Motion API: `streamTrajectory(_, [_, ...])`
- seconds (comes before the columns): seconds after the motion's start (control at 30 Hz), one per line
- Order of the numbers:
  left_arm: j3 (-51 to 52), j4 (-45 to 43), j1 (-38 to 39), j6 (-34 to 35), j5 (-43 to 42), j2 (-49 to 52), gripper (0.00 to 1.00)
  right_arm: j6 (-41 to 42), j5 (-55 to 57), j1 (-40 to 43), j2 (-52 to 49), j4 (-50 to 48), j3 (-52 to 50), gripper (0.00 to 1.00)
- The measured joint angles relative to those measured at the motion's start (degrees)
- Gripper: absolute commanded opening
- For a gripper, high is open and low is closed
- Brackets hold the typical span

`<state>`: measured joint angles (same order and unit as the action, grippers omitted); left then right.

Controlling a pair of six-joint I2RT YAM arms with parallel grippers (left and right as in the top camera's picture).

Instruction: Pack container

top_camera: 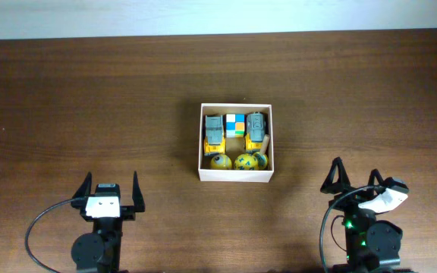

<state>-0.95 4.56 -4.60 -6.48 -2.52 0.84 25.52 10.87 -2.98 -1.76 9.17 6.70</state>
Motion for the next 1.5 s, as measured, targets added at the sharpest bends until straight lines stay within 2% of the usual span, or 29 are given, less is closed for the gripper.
streamTrajectory(0.3, [0.0, 0.0, 0.0, 0.0, 0.02, 0.0, 0.99, -0.22, -1.99, 0.0, 0.96, 0.02, -3.54, 0.99])
streamTrajectory(0.53, [0.0, 0.0, 0.0, 0.0, 0.0, 0.0, 0.99, -3.78, -5.09, 0.0, 1.03, -0.2, -3.61, 0.99])
streamTrajectory(1.13, [0.0, 0.0, 0.0, 0.0, 0.02, 0.0, 0.99, -23.39, -11.26, 0.0, 1.03, 0.0, -3.61, 0.99])
streamTrajectory(1.5, [0.0, 0.0, 0.0, 0.0, 0.0, 0.0, 0.99, -27.54, -11.26, 0.0, 1.03, 0.0, -3.61, 0.99])
